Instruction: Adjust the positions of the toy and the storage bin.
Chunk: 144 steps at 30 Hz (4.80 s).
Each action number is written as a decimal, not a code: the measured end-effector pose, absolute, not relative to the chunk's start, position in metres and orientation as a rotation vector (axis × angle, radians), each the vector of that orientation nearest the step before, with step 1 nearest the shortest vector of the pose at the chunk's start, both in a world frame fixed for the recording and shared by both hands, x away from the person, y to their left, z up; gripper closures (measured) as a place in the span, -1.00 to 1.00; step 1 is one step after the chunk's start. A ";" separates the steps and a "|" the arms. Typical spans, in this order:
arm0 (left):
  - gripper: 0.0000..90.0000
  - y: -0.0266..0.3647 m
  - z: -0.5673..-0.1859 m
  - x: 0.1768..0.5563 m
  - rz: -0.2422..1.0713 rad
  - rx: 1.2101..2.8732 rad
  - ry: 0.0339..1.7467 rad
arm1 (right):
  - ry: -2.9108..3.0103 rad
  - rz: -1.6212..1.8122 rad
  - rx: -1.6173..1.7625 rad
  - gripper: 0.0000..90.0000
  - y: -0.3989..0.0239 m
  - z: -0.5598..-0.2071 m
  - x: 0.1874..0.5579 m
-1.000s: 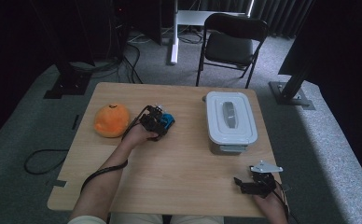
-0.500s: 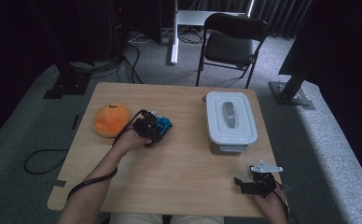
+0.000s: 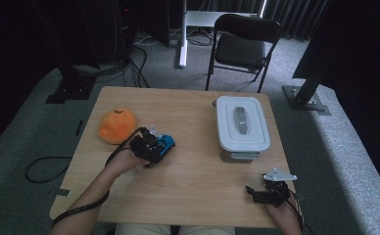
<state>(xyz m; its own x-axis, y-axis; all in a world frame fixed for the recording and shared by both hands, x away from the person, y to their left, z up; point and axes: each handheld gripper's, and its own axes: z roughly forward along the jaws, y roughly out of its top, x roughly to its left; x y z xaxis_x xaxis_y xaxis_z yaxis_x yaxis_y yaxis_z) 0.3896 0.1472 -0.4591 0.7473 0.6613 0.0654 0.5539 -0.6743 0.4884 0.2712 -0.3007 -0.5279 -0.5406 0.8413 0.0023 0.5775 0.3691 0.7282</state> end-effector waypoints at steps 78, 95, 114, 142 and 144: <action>-0.55 0.254 -0.487 0.272 0.258 2.400 0.973 | 2.255 0.976 1.250 -0.68 -0.300 -0.528 0.271; -0.70 0.267 -0.461 0.296 0.353 2.260 1.081 | 2.255 0.976 1.249 -0.68 -0.301 -0.528 0.271; -0.91 0.276 -0.441 0.345 0.466 2.127 1.232 | 2.255 0.976 1.249 -0.68 -0.301 -0.528 0.271; -0.86 0.276 -0.443 0.442 0.565 2.048 1.475 | 2.255 0.976 1.249 -0.68 -0.300 -0.528 0.271; -0.86 0.274 -0.447 0.446 0.567 2.048 1.486 | 2.255 0.976 1.249 -0.68 -0.300 -0.528 0.271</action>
